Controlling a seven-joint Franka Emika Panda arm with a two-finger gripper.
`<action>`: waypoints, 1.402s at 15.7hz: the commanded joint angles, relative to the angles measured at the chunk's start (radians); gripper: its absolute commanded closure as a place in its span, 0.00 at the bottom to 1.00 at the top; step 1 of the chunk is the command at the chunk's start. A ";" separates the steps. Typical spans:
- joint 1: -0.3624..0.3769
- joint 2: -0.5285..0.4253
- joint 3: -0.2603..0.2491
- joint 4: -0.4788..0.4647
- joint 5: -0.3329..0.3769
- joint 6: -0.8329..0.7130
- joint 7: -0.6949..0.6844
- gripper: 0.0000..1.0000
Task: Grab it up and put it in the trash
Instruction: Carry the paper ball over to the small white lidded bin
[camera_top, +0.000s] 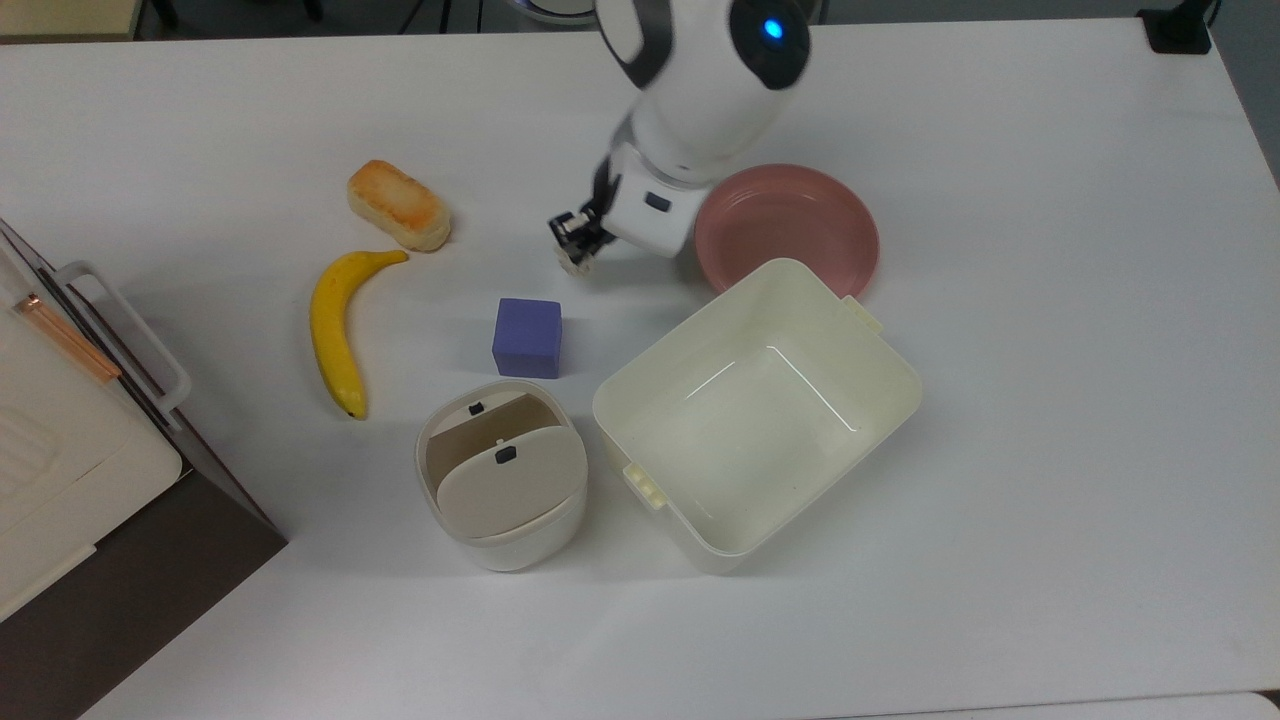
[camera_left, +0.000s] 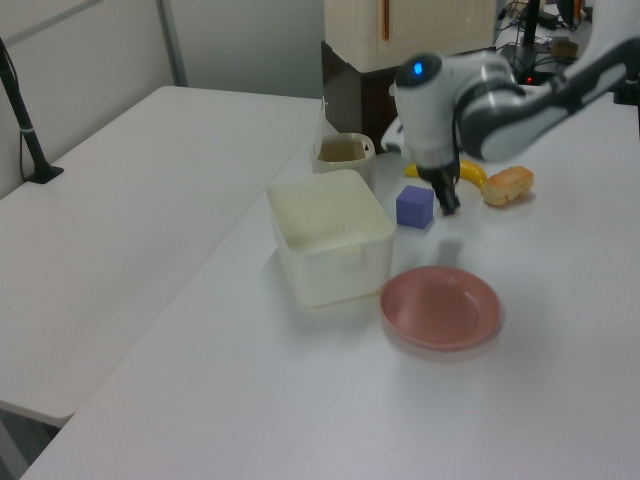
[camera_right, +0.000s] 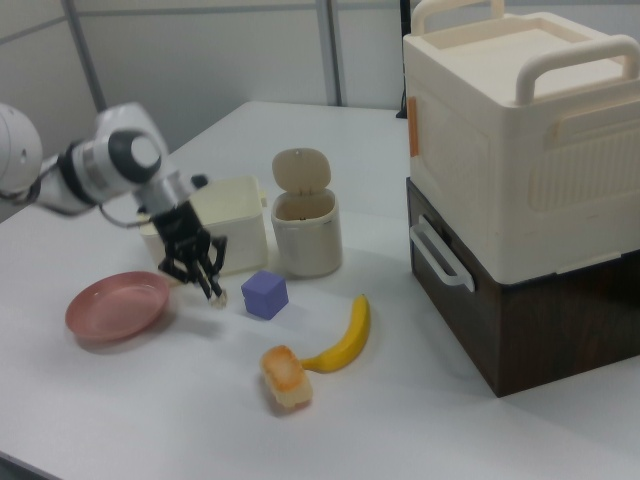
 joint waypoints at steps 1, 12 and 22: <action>-0.050 -0.023 -0.024 0.211 0.128 -0.267 -0.370 1.00; -0.143 -0.018 -0.141 0.417 0.477 -0.168 -0.118 1.00; -0.074 0.195 -0.144 0.554 0.332 0.136 0.447 1.00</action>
